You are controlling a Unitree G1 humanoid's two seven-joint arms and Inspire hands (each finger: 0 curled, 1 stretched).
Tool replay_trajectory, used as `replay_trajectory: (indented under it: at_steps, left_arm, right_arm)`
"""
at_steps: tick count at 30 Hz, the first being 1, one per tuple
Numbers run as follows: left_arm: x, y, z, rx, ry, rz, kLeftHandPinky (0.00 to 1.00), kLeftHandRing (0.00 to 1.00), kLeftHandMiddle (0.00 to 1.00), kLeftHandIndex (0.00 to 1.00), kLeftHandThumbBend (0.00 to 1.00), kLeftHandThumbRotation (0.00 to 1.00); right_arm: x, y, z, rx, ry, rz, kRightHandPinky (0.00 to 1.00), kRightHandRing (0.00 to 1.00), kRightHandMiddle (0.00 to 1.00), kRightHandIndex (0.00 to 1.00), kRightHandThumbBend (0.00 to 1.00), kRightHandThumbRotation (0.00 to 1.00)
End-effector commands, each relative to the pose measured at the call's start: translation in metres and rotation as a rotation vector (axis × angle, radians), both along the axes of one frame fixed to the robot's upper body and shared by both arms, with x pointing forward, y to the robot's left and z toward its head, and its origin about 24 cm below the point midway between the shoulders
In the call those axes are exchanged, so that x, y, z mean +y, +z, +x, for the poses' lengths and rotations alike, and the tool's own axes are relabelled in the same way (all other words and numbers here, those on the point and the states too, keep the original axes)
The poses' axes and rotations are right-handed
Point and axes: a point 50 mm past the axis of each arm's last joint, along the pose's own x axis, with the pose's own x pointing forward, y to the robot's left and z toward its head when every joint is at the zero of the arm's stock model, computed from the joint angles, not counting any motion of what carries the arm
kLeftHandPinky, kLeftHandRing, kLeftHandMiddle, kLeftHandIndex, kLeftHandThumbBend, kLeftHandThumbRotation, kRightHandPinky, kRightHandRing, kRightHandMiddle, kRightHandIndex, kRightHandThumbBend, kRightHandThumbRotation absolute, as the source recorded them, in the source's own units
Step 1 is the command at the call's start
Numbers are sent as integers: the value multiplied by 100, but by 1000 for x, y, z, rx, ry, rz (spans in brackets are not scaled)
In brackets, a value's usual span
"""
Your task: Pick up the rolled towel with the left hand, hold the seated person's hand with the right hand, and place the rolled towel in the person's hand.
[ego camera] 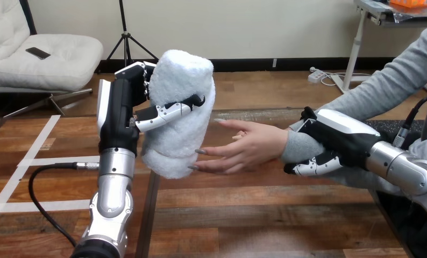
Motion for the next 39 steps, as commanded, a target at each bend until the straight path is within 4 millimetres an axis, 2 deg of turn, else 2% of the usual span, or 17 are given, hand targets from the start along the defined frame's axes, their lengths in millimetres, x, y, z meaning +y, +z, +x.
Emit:
replay_trajectory:
  at_steps: [1,21,39]
  left_arm:
    - [-12,37,18,-123,-28,-32,33,36,41,41,59,0]
    - [-21,37,18,-126,-47,-58,33,36,40,41,59,0]
    - [-21,37,17,-134,-55,-66,33,37,41,41,58,0]
  right_arm:
    - [25,31,18,-119,50,85,14,19,24,26,48,28]
    - [26,32,20,-113,48,82,16,20,26,28,52,30]
    - [26,31,19,-105,51,70,23,27,33,36,57,36]
